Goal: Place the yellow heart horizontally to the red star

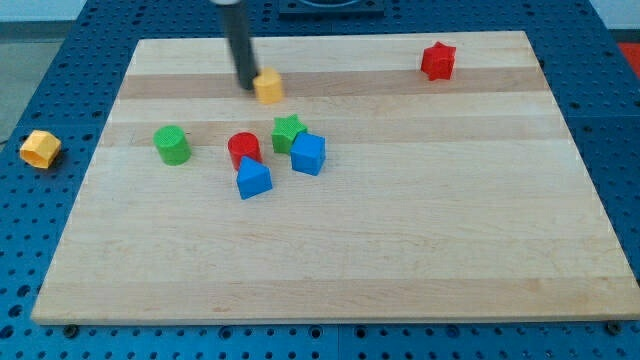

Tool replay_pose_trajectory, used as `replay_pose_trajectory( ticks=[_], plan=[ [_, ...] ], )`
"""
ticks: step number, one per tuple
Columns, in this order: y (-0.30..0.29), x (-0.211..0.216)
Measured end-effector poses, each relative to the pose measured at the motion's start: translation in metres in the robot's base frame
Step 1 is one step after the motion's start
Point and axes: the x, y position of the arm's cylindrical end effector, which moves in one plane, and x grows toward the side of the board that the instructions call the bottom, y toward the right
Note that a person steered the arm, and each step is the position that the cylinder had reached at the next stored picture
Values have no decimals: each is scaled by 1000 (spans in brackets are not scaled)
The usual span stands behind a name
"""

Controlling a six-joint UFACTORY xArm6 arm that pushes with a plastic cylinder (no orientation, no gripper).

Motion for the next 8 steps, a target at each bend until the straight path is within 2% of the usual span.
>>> replay_pose_trajectory(
  ticks=[1,2,3,4,5,6,7,8],
  plan=[
    [-39,24],
    [28,40],
    [77,18],
    [88,11],
    [56,5],
    [85,-16],
    [125,-16],
    [104,7]
  ],
)
